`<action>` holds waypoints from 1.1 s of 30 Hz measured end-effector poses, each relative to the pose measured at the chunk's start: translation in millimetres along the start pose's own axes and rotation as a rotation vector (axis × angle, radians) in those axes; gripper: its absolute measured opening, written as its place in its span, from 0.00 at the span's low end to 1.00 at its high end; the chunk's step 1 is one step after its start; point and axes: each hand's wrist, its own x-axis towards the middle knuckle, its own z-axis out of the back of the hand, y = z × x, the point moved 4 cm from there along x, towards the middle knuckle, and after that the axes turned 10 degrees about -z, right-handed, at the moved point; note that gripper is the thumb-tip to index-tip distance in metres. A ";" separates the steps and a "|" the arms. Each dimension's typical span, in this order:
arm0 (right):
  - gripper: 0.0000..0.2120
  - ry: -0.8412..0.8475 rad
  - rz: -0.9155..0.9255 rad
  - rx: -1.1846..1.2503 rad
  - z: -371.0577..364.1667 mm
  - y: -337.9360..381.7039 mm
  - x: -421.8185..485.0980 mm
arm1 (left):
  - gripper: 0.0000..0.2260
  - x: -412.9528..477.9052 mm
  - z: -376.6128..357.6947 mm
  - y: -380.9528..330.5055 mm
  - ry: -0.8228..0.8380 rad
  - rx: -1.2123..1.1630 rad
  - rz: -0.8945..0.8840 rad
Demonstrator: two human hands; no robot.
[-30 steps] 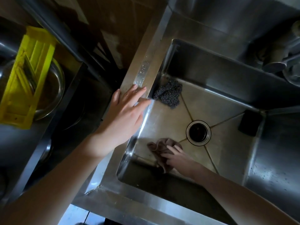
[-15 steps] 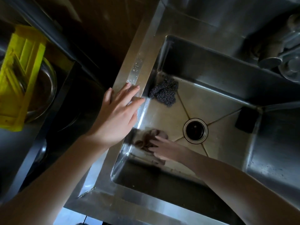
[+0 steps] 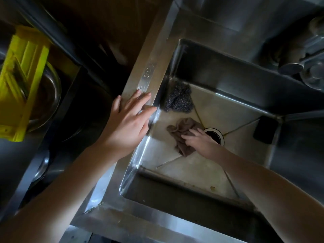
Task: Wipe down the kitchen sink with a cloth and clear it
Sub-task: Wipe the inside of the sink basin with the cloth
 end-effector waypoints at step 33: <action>0.28 -0.151 -0.472 0.315 -13.7 22.5 0.1 | 0.15 -1.0 -5.9 4.0 0.024 0.061 -0.042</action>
